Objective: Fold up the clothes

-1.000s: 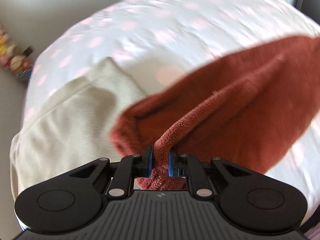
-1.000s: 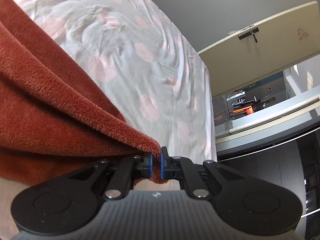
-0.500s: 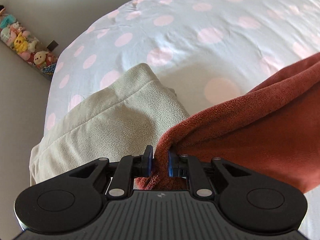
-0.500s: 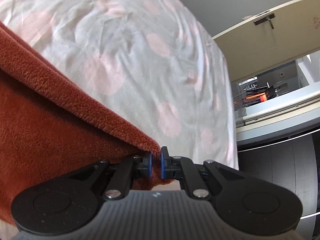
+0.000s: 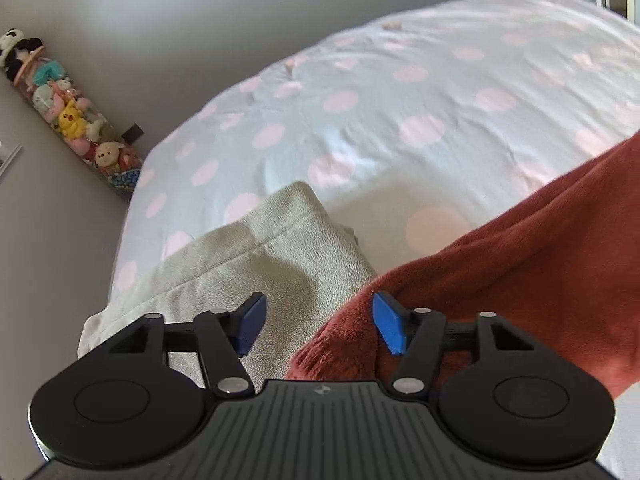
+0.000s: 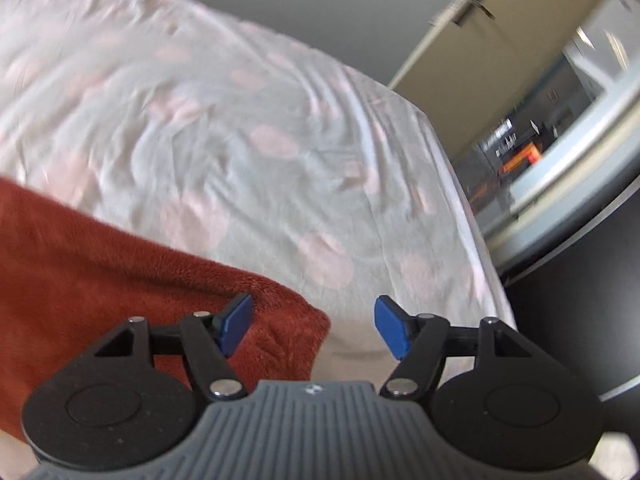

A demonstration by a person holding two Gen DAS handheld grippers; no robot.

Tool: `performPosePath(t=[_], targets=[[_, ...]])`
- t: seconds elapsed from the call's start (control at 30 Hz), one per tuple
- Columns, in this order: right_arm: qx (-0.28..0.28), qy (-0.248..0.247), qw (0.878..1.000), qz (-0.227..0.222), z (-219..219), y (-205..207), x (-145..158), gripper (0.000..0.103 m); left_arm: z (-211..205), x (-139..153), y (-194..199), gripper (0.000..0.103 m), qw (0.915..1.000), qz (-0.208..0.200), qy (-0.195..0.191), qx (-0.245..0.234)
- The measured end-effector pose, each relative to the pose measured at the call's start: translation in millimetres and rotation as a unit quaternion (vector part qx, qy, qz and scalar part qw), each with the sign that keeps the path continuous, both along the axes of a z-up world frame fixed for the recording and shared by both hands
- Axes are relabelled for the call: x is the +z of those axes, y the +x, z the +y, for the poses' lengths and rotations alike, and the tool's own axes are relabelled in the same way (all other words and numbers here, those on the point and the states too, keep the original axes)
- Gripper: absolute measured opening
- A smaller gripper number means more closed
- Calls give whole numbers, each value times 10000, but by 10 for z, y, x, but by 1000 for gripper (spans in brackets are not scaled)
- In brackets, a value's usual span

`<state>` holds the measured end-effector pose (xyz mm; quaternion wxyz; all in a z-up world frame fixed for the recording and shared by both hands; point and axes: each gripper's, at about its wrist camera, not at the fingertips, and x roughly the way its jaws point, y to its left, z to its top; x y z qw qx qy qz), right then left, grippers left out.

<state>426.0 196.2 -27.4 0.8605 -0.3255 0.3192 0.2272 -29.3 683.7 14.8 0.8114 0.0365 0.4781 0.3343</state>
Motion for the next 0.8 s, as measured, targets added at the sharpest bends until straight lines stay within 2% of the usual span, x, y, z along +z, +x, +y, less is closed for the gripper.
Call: performPosePath(t=[0.07,0.13,0.2,0.27,0.33,0.4,0.5,0.57,0.7,0.8], targets=[[-355,514,9977,280,-245,-8,123,71,-100,113,-109,65,9996,-256,-16,65],[-754,1077,9893,638,-521,-41,135,68,-194,182,-221,65,9988,-439,-122,155],[-1111,1586,9761,992,-783,-80,98,59,-298,203,-348,65,9972,-623,-283,295],[-1366,1972,9622,1287,-993,-146,-54,46,-401,184,-466,65,9950,-784,-451,413],[-1607,2330,9462,1565,-1195,-212,-207,42,-513,130,-571,65,9932,-848,-621,495],[-1648,2287,9457,1618,-1270,-283,-382,42,-618,30,-649,65,9917,-815,-798,590],[-1703,2477,9368,1788,-1356,-305,-634,42,-716,-180,-725,65,9878,-735,-1136,775],[-1880,2784,9225,1901,-1391,-252,-749,42,-765,-316,-756,65,9841,-755,-1312,933],[-2211,3395,8878,2183,-1412,-108,-984,43,-857,-549,-822,65,9709,-1174,-1621,1318],[-2438,3992,8496,2438,-1411,-35,-1165,44,-933,-743,-850,65,9612,-1440,-1779,1537]])
